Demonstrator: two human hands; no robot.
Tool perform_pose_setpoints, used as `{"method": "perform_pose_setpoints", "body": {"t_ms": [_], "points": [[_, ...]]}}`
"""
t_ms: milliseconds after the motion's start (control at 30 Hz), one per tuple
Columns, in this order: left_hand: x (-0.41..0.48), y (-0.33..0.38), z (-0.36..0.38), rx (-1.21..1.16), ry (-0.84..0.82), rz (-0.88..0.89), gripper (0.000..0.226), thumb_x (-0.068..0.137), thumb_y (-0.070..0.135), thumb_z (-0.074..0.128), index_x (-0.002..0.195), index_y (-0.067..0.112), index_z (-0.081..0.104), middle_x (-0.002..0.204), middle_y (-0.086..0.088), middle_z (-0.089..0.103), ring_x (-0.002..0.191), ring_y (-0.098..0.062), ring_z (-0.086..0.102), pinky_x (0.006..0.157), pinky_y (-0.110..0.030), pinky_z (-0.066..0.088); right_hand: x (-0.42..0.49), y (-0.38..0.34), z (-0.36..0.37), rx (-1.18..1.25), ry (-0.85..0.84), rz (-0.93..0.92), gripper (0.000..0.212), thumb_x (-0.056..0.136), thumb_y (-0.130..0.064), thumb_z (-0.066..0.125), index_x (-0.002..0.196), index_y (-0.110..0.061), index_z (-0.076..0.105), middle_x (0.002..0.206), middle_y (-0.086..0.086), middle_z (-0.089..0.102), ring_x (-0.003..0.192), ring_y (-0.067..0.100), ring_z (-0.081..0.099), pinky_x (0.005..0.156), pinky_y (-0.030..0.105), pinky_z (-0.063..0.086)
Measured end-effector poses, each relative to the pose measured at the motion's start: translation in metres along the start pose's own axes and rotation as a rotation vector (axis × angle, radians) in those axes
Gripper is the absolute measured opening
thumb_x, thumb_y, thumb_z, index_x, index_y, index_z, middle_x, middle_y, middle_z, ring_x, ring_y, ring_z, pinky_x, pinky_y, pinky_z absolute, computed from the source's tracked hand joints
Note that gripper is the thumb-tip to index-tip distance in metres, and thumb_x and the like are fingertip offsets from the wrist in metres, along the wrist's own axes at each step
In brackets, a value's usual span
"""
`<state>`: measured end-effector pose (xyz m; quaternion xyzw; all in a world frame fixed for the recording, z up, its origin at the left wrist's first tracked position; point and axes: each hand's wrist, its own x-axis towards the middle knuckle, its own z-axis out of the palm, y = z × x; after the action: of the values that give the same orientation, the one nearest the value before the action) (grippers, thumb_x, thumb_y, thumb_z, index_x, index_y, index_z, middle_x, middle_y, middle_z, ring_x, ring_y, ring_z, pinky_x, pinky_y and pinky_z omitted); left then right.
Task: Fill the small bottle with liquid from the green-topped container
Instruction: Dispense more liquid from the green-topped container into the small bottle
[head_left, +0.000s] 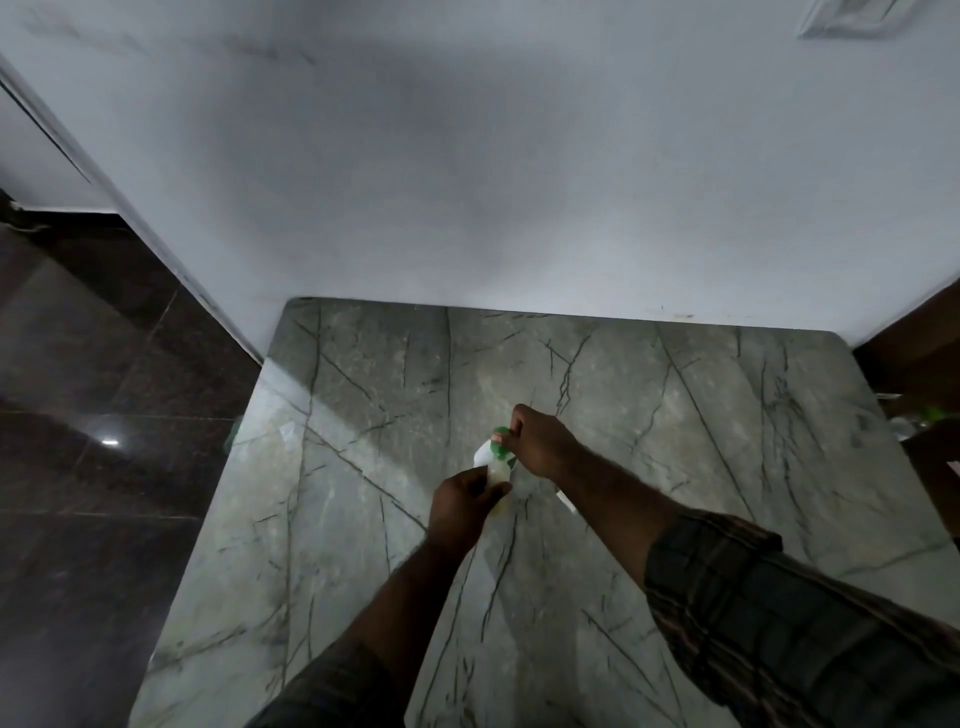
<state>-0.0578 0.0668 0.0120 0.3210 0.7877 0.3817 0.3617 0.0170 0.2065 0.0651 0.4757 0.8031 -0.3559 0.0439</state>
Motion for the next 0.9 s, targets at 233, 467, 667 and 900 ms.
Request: {"method": "perform_pose_setpoints", "body": {"t_ms": [233,467,667,900], "points": [[0.002,0.001,0.002,-0.048,-0.019,-0.029,0.029,0.082,0.037,0.075,0.103,0.017,0.076,0.088,-0.002,0.076,0.080,-0.016,0.071,0.077,-0.038,0.059,0.001,0.002,0.001,0.018,0.000,-0.014,0.030,0.093,-0.041,0.060,0.088,-0.014,0.049,0.072,-0.001,0.051,0.072,0.019,0.052,0.068,0.037,0.044],[0.001,0.002,0.001,-0.043,-0.021,-0.030,0.029,0.083,0.038,0.073,0.102,0.016,0.076,0.087,-0.003,0.075,0.079,-0.017,0.070,0.077,-0.040,0.059,0.000,-0.001,-0.001,0.028,0.038,-0.021,0.028,0.092,-0.042,0.061,0.088,-0.017,0.050,0.072,-0.003,0.054,0.067,0.015,0.053,0.065,0.035,0.046],[0.003,-0.001,0.003,-0.086,-0.030,-0.058,0.030,0.082,0.037,0.075,0.103,0.017,0.076,0.087,-0.001,0.075,0.080,-0.017,0.071,0.078,-0.042,0.059,-0.001,0.004,0.007,0.059,0.041,-0.003,0.027,0.093,-0.041,0.059,0.087,-0.017,0.049,0.076,-0.001,0.056,0.073,0.018,0.055,0.068,0.037,0.047],[0.003,0.003,0.001,-0.107,-0.017,-0.050,0.028,0.082,0.039,0.075,0.102,0.019,0.076,0.088,0.000,0.075,0.081,-0.017,0.071,0.080,-0.044,0.059,0.001,-0.003,-0.004,0.042,0.023,0.011,0.032,0.091,-0.044,0.062,0.095,-0.014,0.054,0.085,0.003,0.061,0.080,0.020,0.058,0.072,0.036,0.048]]}}
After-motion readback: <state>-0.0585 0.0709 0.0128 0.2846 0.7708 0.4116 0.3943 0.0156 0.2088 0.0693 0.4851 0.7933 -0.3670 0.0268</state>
